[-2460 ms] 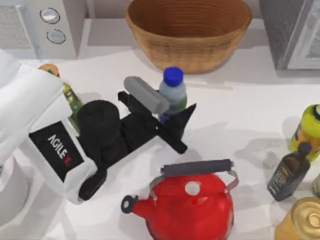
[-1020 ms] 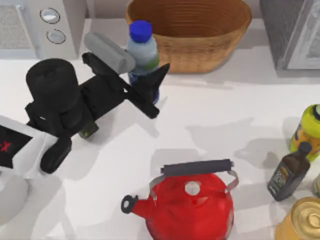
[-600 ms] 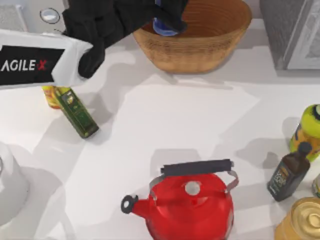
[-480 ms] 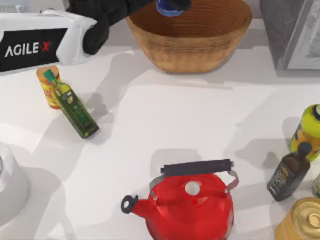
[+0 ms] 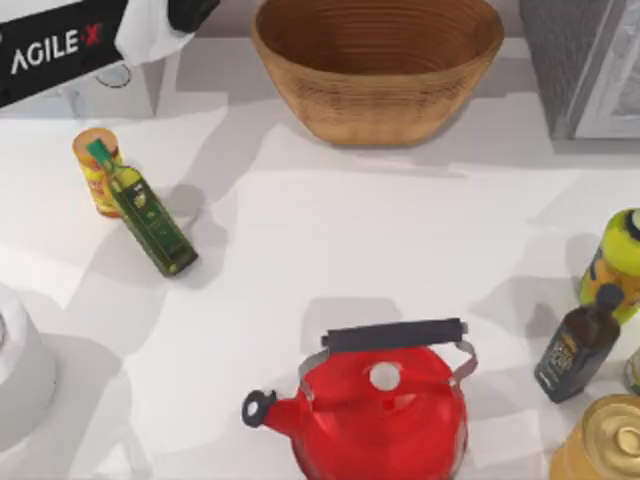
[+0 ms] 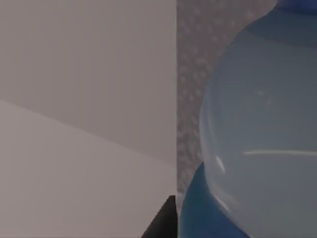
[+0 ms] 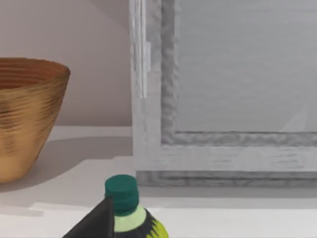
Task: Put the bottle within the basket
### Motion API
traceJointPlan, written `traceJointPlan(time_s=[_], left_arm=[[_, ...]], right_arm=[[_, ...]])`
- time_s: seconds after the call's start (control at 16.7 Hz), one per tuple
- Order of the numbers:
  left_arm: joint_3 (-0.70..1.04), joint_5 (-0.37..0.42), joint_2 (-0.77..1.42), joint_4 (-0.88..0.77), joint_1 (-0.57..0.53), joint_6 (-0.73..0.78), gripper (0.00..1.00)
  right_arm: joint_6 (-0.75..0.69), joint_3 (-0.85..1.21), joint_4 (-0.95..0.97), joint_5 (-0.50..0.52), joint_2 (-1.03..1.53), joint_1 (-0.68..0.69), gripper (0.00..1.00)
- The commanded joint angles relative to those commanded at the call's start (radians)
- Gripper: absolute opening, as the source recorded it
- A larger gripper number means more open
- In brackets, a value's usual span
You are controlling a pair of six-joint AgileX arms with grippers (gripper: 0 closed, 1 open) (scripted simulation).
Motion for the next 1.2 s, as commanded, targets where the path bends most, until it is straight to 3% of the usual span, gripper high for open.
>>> traceJointPlan(time_s=[0.3, 0.72, 1.02, 1.2], left_arm=[[0.014, -0.004, 0.008, 0.002, -0.011, 0.001, 0.0], [0.234, -0.028, 0.22, -0.007, -0.035, -0.003, 0.0], [0.256, -0.036, 0.242, -0.012, -0.039, -0.003, 0.0], [0.256, -0.036, 0.242, -0.012, -0.039, -0.003, 0.23]], right_arm=[[0.0, 0.0, 0.0, 0.0, 0.0, 0.0, 1.0], [0.0, 0.0, 0.0, 0.0, 0.0, 0.0, 1.0], [0.0, 0.0, 0.0, 0.0, 0.0, 0.0, 1.0], [0.0, 0.0, 0.0, 0.0, 0.0, 0.0, 1.0]])
